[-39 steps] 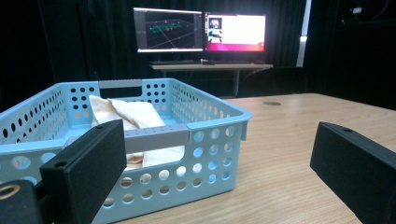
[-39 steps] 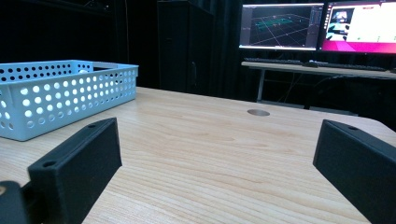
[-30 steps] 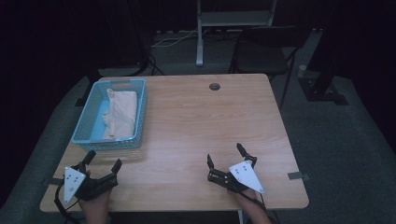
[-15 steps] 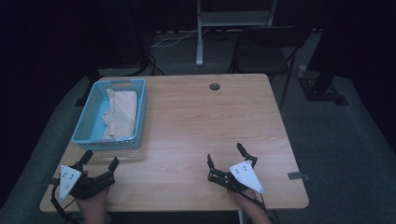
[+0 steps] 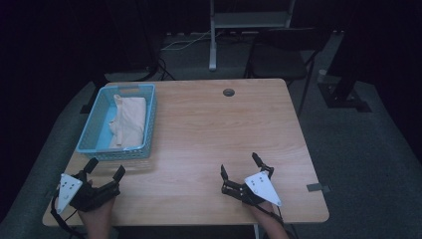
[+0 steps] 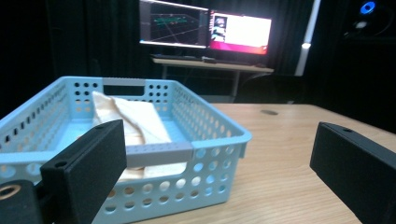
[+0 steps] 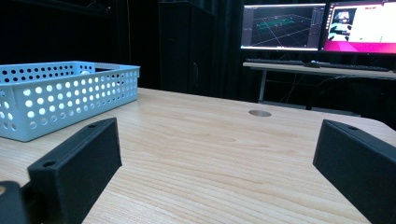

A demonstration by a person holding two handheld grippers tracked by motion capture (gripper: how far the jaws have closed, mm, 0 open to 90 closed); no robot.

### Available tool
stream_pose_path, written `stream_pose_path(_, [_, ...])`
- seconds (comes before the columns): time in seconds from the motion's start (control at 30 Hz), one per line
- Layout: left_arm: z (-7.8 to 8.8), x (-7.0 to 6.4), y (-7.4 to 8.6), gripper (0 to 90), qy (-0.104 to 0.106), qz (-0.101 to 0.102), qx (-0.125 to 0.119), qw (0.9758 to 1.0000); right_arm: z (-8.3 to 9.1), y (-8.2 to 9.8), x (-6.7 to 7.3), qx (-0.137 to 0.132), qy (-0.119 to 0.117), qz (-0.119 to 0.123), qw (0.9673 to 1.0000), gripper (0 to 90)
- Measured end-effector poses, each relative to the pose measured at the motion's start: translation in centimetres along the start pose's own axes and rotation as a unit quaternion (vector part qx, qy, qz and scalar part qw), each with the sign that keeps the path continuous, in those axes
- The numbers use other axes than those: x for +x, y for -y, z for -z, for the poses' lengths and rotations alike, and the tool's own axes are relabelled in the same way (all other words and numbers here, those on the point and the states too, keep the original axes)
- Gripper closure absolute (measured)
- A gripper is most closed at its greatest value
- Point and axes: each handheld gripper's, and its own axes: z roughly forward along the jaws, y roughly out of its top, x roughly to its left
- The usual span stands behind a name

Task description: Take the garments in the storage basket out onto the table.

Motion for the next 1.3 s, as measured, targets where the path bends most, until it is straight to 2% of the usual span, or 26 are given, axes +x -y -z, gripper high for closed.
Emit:
stream_pose_path(0.17, [0.0,0.2,-0.4,3.5,-0.001,-0.002,-0.005,1.0,0.0,0.0,0.0,0.0,0.001,-0.001,1.0,0.5])
stream_pose_path(0.4, [-0.3,0.4,-1.0,3.4,-0.014,-0.003,0.001,0.9999,0.0,0.0,0.0,0.0,0.001,-0.001,1.0,0.5])
stream_pose_path(0.73, [-0.9,0.9,-2.3,3.4,-0.02,-0.005,0.002,0.9998,0.0,0.0,0.0,0.0,0.001,-0.001,1.0,0.5])
stream_pose_path(0.97, [-1.5,1.2,-2.9,3.5,-0.027,-0.001,0.005,0.9996,0.0,0.0,0.0,0.0,0.001,-0.001,1.0,0.5])
stream_pose_path(1.13, [-1.9,1.7,-3.2,3.4,-0.023,0.001,0.009,0.9997,0.0,0.0,0.0,0.0,0.001,-0.001,1.0,0.5])
stream_pose_path(1.3, [-2.1,2.1,-3.6,3.4,-0.031,0.004,0.008,0.9995,0.0,0.0,0.0,0.001,0.002,-0.001,1.0,0.5])
